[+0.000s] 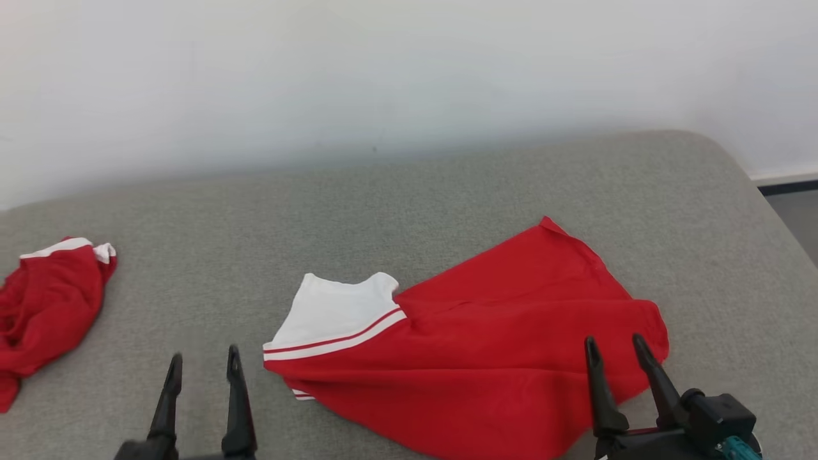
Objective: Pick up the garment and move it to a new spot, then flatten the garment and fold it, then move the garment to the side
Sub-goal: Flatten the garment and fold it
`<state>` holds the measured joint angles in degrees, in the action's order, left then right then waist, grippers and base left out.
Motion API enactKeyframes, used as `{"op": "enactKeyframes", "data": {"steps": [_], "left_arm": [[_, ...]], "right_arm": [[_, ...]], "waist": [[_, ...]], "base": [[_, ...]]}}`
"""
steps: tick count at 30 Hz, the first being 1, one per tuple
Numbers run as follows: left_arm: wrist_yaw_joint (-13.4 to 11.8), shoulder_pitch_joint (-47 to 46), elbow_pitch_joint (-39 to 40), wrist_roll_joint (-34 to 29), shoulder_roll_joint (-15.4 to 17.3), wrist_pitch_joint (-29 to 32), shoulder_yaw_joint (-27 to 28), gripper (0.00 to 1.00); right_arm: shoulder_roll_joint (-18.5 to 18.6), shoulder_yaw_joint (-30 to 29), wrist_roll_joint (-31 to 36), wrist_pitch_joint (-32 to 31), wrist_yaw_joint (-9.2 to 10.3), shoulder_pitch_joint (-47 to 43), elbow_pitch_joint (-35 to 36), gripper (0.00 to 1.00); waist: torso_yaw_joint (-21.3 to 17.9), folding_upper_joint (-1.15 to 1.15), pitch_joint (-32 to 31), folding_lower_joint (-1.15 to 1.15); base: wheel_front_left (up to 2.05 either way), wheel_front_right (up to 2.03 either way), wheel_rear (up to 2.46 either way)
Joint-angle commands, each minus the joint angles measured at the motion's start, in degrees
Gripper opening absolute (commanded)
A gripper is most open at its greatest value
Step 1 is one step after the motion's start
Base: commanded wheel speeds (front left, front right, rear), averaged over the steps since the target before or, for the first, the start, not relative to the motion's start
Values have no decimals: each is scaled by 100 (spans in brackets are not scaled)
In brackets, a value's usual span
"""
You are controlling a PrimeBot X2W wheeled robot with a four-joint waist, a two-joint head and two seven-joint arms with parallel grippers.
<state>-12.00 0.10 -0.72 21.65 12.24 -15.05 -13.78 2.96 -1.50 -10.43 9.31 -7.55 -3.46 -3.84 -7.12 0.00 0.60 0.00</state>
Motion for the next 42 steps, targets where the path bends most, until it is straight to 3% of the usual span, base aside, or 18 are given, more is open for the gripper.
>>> {"op": "enactKeyframes", "data": {"steps": [1,8,21,42], "left_arm": [[75,258,28,-152,-85,-17,179,100],[570,1032,7,-656,-536,-18,921,100],[1305,1331,-261,-1186,-853,-18,1261,100],[1467,1127,-420,-1239,-939,-19,1347,100]], "right_arm": [[-16,36,56,5,13,-72,-25,100],[-16,171,298,23,13,-183,-190,100],[52,187,473,-44,13,-385,-405,100],[-3,161,354,-74,13,-242,-426,100]], "waist": [[123,0,-127,0],[210,0,-229,0],[300,0,-252,0],[217,0,-149,0]], "base": [[0,0,0],[0,0,0],[0,0,0],[0,0,0]]}}
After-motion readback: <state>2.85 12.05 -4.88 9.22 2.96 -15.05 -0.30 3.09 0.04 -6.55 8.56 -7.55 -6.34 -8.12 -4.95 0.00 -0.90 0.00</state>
